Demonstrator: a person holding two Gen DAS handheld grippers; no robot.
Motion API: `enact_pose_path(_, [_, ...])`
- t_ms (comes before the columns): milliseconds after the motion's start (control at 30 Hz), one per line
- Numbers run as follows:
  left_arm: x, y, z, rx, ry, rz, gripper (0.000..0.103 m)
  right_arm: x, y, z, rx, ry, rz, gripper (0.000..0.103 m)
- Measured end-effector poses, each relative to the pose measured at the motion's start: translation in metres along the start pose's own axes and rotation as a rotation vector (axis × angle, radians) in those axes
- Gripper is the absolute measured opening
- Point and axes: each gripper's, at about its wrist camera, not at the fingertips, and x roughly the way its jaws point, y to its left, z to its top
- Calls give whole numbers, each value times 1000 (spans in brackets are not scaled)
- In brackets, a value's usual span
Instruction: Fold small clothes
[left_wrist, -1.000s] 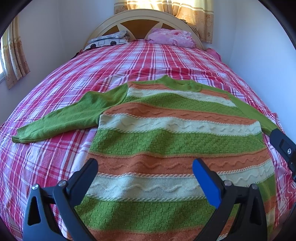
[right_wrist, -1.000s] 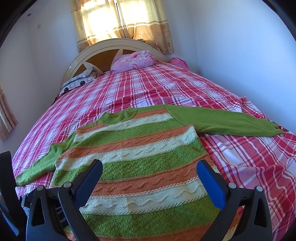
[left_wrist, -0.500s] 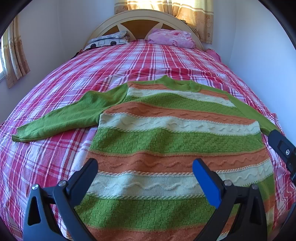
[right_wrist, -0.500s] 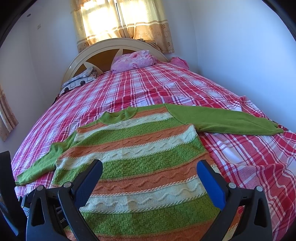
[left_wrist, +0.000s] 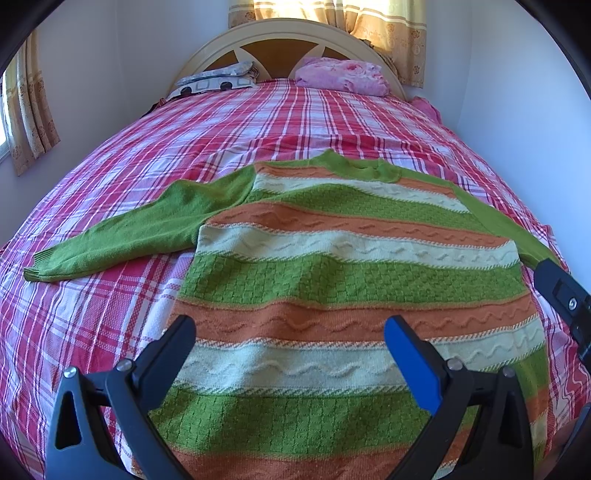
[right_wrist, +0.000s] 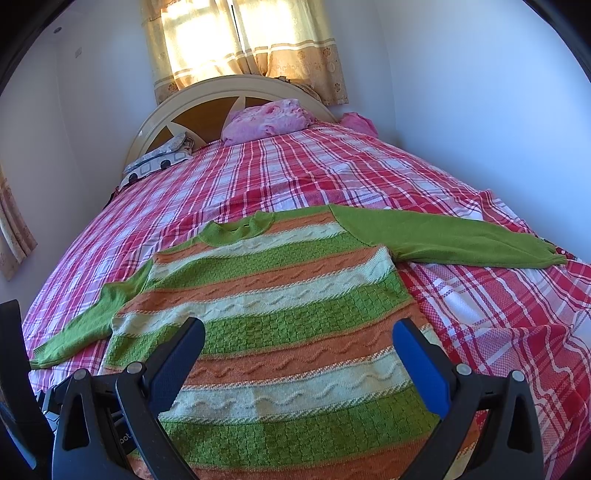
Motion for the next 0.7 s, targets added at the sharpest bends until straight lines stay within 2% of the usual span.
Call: enact_pose_path(700, [3, 1, -1, -3, 6, 0, 103, 4, -2, -2, 1, 11, -6, 102])
